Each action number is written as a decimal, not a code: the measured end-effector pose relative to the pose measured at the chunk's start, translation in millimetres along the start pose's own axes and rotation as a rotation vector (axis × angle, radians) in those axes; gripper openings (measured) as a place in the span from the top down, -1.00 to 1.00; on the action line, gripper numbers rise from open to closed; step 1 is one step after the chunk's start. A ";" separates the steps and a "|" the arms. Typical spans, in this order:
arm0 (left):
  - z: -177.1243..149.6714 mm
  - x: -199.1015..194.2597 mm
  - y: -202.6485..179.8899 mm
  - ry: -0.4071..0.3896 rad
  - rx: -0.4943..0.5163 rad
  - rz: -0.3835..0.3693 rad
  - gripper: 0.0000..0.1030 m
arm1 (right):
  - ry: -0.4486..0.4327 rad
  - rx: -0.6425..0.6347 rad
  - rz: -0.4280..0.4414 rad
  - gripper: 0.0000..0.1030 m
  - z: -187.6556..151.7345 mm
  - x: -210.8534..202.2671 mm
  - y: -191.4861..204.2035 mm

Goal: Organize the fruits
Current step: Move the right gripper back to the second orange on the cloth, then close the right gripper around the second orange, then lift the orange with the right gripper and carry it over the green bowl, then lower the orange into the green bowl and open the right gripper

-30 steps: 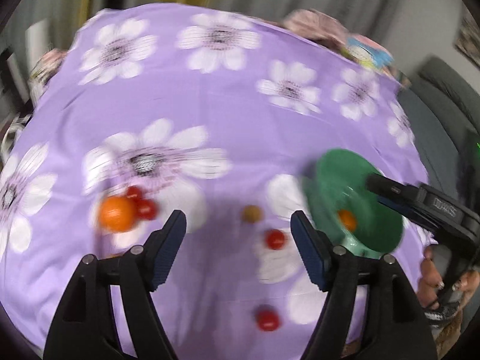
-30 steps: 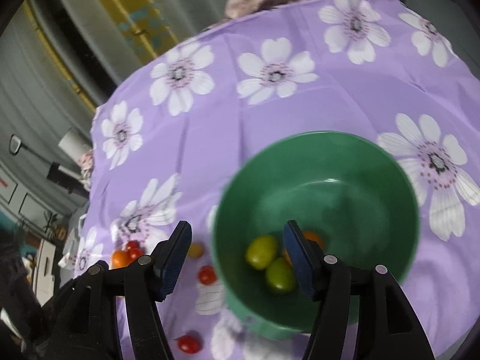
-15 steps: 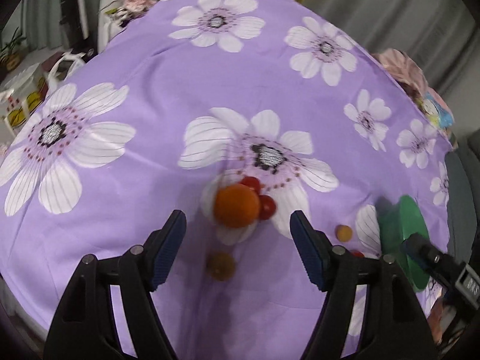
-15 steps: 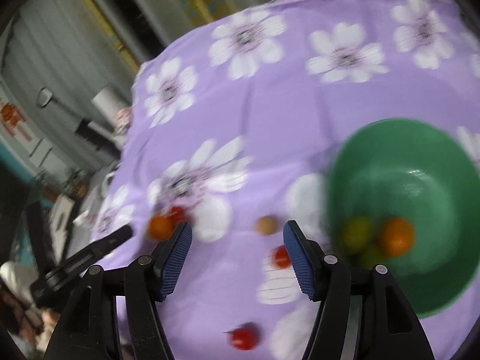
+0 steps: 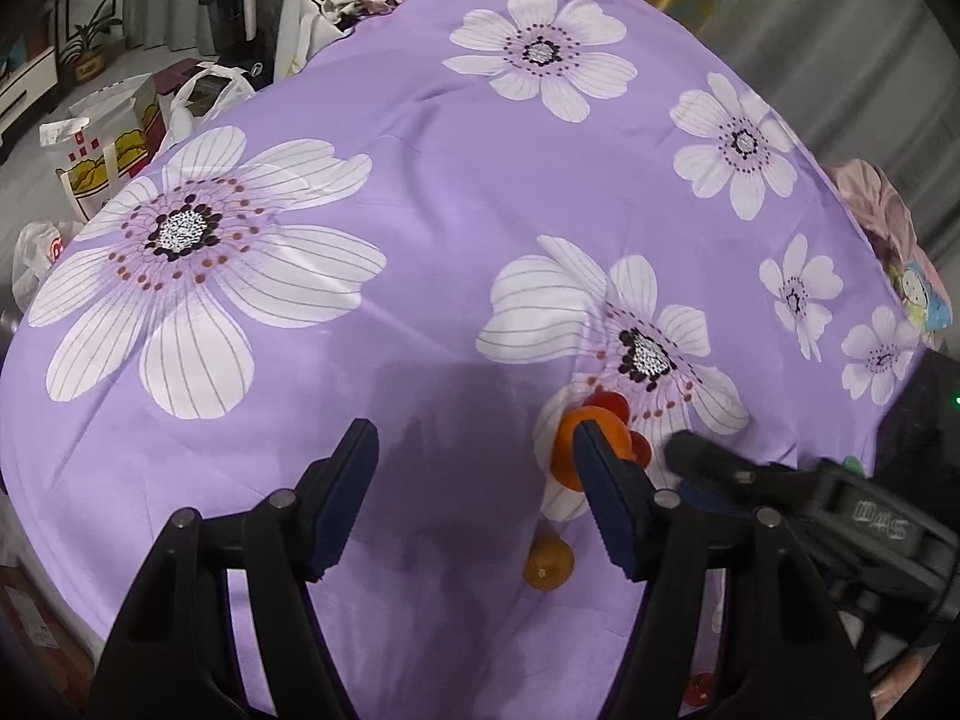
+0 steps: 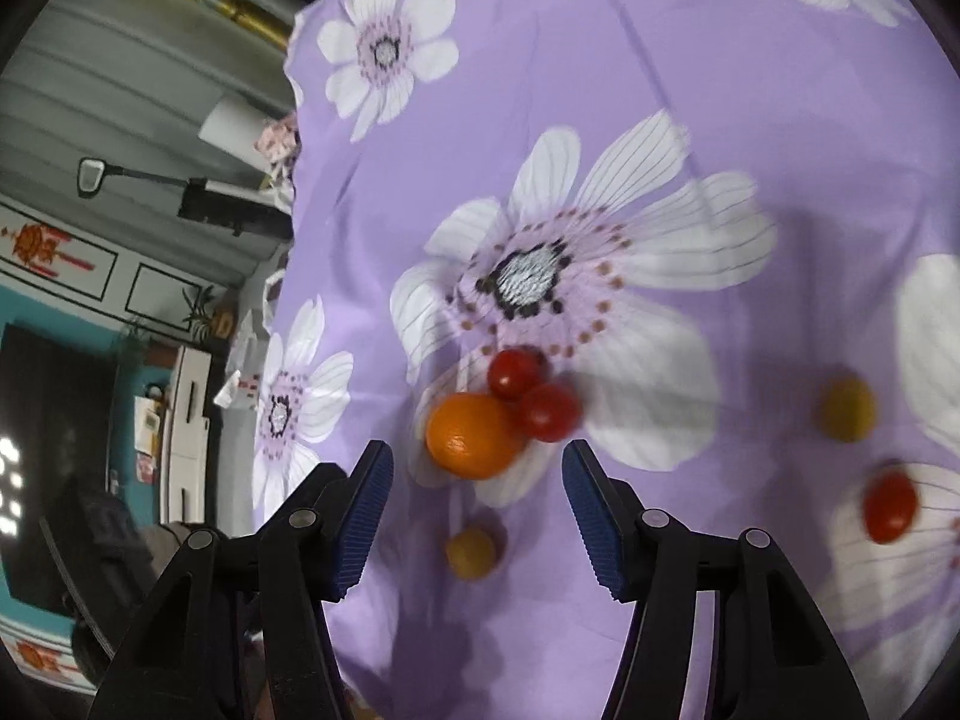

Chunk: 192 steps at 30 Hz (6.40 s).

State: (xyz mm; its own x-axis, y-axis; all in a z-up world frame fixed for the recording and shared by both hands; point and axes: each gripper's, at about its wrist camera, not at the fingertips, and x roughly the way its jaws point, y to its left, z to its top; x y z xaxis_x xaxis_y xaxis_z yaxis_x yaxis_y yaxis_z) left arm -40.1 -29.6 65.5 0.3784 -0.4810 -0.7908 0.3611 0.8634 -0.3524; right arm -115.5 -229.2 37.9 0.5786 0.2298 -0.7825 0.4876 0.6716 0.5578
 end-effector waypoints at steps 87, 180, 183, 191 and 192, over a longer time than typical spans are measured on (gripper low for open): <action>-65.7 82.3 -126.5 0.241 0.298 -0.304 0.26 | -0.014 0.004 -0.057 0.13 12.8 -21.3 -90.9; -138.9 3.4 -340.2 0.184 0.797 -0.545 0.26 | -0.506 0.178 -0.100 0.13 -45.4 -246.6 -184.0; -140.9 10.0 -341.8 0.202 0.795 -0.542 0.26 | -0.490 0.199 -0.103 0.13 -43.7 -243.6 -190.7; -143.0 27.9 -343.8 0.261 0.777 -0.551 0.26 | -0.452 0.239 -0.131 0.13 -40.3 -235.4 -202.7; -143.7 29.4 -344.5 0.266 0.776 -0.550 0.26 | -0.448 0.243 -0.132 0.13 -40.1 -234.8 -204.0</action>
State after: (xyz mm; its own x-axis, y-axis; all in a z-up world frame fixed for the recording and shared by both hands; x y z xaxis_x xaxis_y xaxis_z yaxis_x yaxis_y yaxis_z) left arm -275.9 -319.3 91.7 -0.1793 -0.6530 -0.7358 0.9241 0.1448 -0.3537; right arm -377.1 -392.0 96.8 0.6991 -0.2051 -0.6850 0.6818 0.4798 0.5522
